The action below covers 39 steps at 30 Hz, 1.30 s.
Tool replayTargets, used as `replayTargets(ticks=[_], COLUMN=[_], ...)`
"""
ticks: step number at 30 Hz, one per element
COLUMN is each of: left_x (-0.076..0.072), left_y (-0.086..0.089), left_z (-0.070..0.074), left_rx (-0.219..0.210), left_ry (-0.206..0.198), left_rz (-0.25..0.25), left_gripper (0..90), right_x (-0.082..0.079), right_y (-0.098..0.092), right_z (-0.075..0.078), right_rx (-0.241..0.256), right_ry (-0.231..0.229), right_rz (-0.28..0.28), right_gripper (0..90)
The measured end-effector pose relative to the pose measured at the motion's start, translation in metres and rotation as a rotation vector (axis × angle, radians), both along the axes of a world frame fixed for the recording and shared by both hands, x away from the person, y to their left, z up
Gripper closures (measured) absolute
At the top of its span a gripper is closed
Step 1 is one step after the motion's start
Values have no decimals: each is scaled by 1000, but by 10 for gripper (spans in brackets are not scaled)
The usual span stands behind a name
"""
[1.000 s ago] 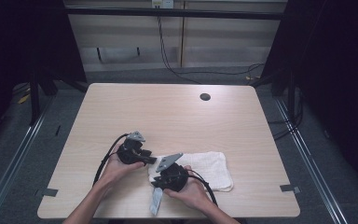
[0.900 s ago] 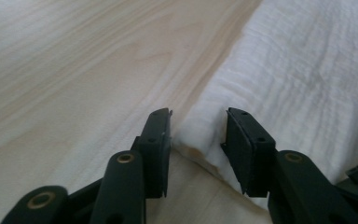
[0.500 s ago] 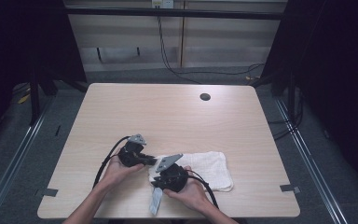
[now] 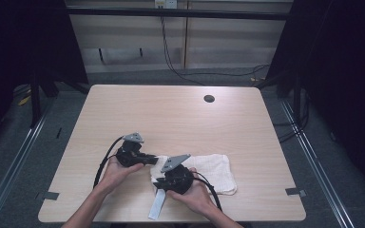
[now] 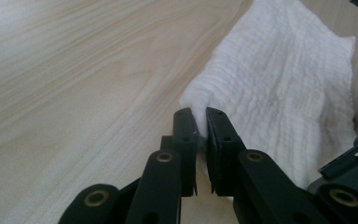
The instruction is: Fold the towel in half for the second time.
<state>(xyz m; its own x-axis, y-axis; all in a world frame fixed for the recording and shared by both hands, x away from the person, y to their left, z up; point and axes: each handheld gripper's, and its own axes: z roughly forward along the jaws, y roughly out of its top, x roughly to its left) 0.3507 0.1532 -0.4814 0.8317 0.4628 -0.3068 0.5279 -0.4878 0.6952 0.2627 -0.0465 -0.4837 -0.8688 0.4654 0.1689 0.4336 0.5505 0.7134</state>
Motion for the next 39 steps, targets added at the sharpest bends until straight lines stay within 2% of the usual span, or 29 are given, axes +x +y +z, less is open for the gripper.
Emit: replayTargets(ticks=[7,12,22,25,28,33,37,39], left_x=[-2,-2,-7,-10,-10,-14,-11,-12], left_y=[2,3,15,18,23,30,34,37], left_z=[8,8,19,19,21,28,31,33], left_rx=[-15,-34,-67,-65,-71,-66,-51,-61], left_ry=[8,23,14,8,14,-1,9,2], left_rz=[23,25,58,77,75,79,79,88], left_gripper=[835,833,832,832,832,833,833,833], right_x=[1,-2,-5,-5,-5,-6,-6,-5], right_y=[-3,-3,-2,-2,0,6,13,15], right_z=[10,17,28,29,31,37,38,39], right_rx=[74,91,129,139,148,178,200,211], right_ry=[20,-19,-26,-19,-19,-16,-14,-14], right_rz=[-3,-2,-3,-6,-4,4,5,-1], right_gripper=[840,840,841,841,841,840,840,841])
